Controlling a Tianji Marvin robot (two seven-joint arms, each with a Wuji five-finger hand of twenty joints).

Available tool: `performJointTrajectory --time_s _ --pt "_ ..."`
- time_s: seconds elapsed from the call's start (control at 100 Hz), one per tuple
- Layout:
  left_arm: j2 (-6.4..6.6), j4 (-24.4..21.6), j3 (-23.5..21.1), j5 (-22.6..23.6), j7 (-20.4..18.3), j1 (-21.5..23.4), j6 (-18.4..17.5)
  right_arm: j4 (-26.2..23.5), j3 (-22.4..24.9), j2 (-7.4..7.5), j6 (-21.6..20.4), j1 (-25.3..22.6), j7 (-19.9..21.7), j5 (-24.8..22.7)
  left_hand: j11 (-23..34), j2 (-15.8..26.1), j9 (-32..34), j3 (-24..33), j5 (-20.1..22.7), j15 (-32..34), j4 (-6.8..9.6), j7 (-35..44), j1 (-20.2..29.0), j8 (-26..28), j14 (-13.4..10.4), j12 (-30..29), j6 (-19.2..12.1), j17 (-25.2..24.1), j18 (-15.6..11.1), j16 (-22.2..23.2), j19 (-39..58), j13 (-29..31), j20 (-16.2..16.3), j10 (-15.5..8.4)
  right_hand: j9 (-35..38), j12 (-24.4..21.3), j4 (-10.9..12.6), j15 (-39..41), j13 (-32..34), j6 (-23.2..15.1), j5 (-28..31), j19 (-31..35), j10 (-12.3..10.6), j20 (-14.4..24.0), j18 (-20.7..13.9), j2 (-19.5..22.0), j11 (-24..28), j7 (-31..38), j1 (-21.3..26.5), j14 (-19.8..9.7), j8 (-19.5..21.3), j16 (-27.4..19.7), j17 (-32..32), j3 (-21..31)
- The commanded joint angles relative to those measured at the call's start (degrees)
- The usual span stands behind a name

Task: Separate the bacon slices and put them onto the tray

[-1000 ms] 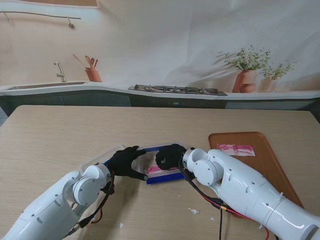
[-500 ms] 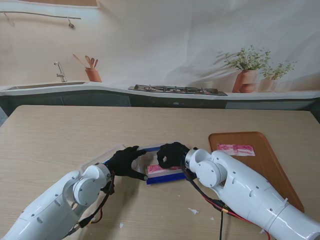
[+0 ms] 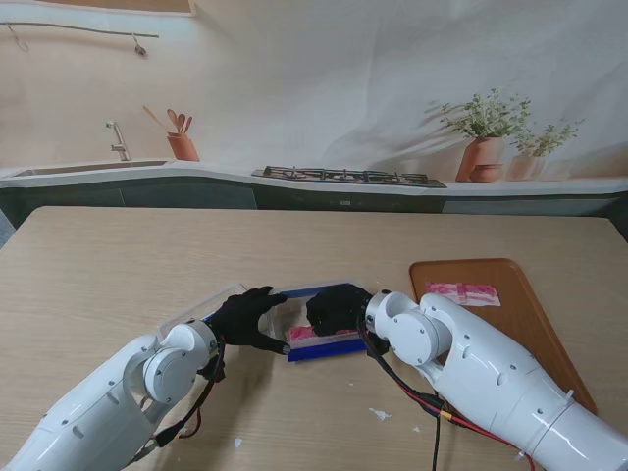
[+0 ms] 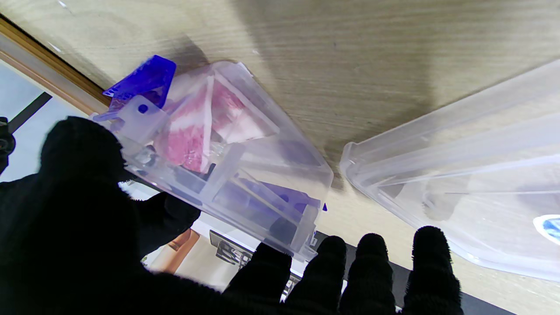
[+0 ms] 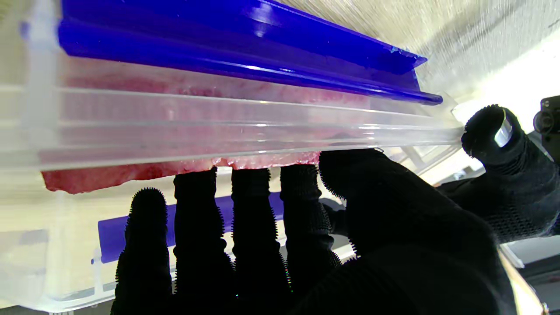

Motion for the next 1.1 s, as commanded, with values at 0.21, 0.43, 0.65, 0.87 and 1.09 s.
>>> performJointTrajectory --time_s 0.21,0.43,0.65,0.87,1.09 --pt "0.03 1.0 0.5 0.2 -1.3 0.6 0.2 0.3 -1.2 0.34 -1.1 1.0 3.6 1.2 1.8 0.0 1.2 7.1 -0.2 -1.2 1.09 0.3 5.8 -0.6 -0.6 -0.1 2.8 -0.6 0.1 -0.5 -2.0 -1.9 0.9 -6.4 0.7 4.5 -0.7 3.0 2.1 0.7 -1.9 2.9 -3.3 -1.0 0.9 -0.9 5.8 -12.5 -0.8 -1.2 -1.7 1.6 -0.3 5.1" --pt "0.04 1.0 0.6 0.2 -1.3 0.5 0.1 1.6 -2.8 0.49 -2.3 2.3 4.3 1.1 1.8 0.0 1.2 7.1 -0.2 -1.1 1.1 0.3 5.8 -0.6 -0.7 -0.1 2.8 -0.5 0.1 -0.5 -1.9 -1.9 0.9 -6.4 2.5 6.4 -2.6 4.3 3.5 -1.2 -0.5 4.1 -5.4 -1.3 0.9 -3.3 7.8 -13.0 2.0 -2.3 -2.8 2.1 0.8 6.0" --pt "0.06 1.1 0.7 0.1 -1.5 0.4 0.1 2.7 -4.1 0.47 -4.5 3.2 2.7 -1.4 1.8 0.0 1.1 7.1 -0.2 -1.1 1.09 0.3 5.7 -0.6 -0.7 -0.2 2.8 -0.6 0.0 -0.5 -2.0 -1.9 0.9 -6.4 8.9 12.9 -4.3 7.1 7.4 -9.9 2.3 7.8 -9.0 -2.4 1.0 -7.4 9.3 2.9 6.6 -3.9 -7.3 2.9 2.7 7.6" --pt "0.04 1.0 0.6 0.1 -1.4 0.5 0.1 3.2 -3.0 0.06 -6.6 2.5 -1.2 -3.9 1.8 0.0 1.1 7.1 -0.2 -1.1 1.08 0.3 5.7 -0.6 -0.7 -0.2 2.8 -0.5 0.1 -0.5 -2.0 -1.9 0.9 -6.4 14.0 16.2 -4.6 8.0 10.5 -15.3 9.9 9.8 -8.8 -2.7 1.4 -9.9 8.6 6.0 7.8 -4.0 -5.3 2.8 3.8 10.7" --pt "0.04 1.1 0.7 0.1 -1.4 0.4 0.1 1.5 -0.7 0.3 -7.4 1.6 -2.1 -6.3 1.8 -0.1 1.2 7.2 -0.2 -1.1 1.07 0.3 5.7 -0.6 -0.7 -0.2 2.8 -0.5 0.1 -0.5 -2.0 -1.9 0.9 -6.4 14.4 18.1 -4.7 8.6 10.6 -14.8 10.4 9.8 -7.3 -3.2 1.7 -9.9 8.3 6.5 8.1 -3.3 -4.6 3.1 3.2 12.3"
